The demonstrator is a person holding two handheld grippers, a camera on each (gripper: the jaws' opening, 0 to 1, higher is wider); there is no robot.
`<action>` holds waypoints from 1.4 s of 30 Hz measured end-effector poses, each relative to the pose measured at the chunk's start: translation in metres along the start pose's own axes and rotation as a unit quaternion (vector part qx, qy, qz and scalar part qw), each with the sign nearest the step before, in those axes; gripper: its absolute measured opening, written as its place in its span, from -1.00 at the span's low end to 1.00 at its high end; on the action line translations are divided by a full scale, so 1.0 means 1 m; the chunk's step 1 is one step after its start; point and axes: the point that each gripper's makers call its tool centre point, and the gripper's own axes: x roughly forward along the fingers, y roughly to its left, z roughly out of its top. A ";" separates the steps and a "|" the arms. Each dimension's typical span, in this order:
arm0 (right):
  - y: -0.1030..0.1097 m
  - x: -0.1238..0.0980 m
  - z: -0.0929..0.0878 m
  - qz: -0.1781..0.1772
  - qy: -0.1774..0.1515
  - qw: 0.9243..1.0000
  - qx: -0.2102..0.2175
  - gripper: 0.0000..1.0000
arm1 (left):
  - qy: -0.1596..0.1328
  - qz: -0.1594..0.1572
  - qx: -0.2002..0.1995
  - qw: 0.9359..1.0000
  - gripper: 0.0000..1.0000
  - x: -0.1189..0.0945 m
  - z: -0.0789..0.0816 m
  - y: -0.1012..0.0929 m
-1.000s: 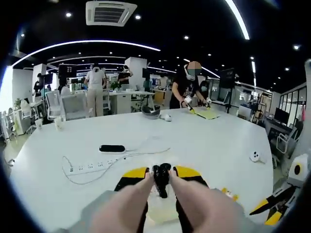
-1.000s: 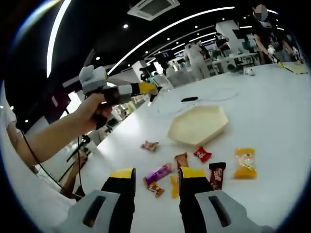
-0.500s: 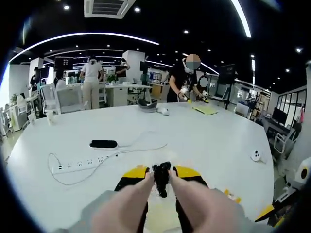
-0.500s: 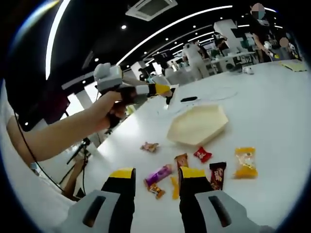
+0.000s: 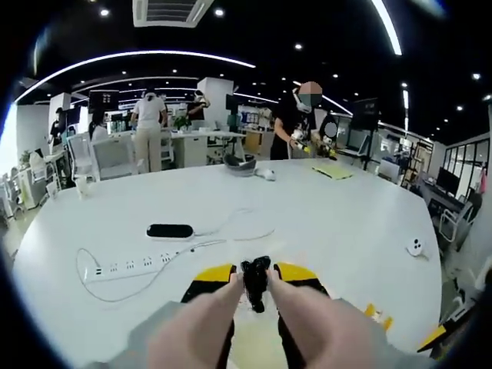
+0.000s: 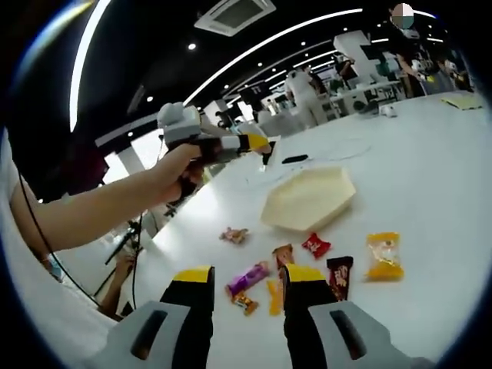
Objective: Place the target food into the container with the food tongs after gripping and lifting it, then release it inside without dropping or visibly crushing the food.
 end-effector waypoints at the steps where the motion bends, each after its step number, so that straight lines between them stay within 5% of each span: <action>1: 0.000 -0.001 0.001 0.000 -0.002 1.000 0.000 -0.30 | 0.000 0.001 0.001 1.000 -0.65 0.000 0.001 0.000; 13: 0.000 -0.009 0.006 0.000 -0.020 1.000 0.007 -0.30 | -0.025 -0.020 0.000 1.000 -0.57 0.000 0.030 -0.004; 22: -0.006 -0.009 0.004 -0.004 -0.019 1.000 0.018 -0.30 | -0.005 -0.014 -0.006 1.000 -0.53 0.003 0.018 0.001; 32: -0.008 0.000 0.004 -0.001 -0.018 0.999 0.026 -0.30 | -0.007 0.005 -0.024 1.000 -0.52 -0.020 0.002 0.025; 34: -0.006 0.002 0.002 0.003 -0.015 1.000 0.026 -0.30 | -0.006 -0.008 -0.047 0.999 -0.52 -0.025 0.000 0.021; 42: 0.003 0.007 -0.006 0.015 0.002 1.000 0.018 -0.30 | -0.007 -0.017 -0.024 1.000 -0.52 -0.037 0.001 0.012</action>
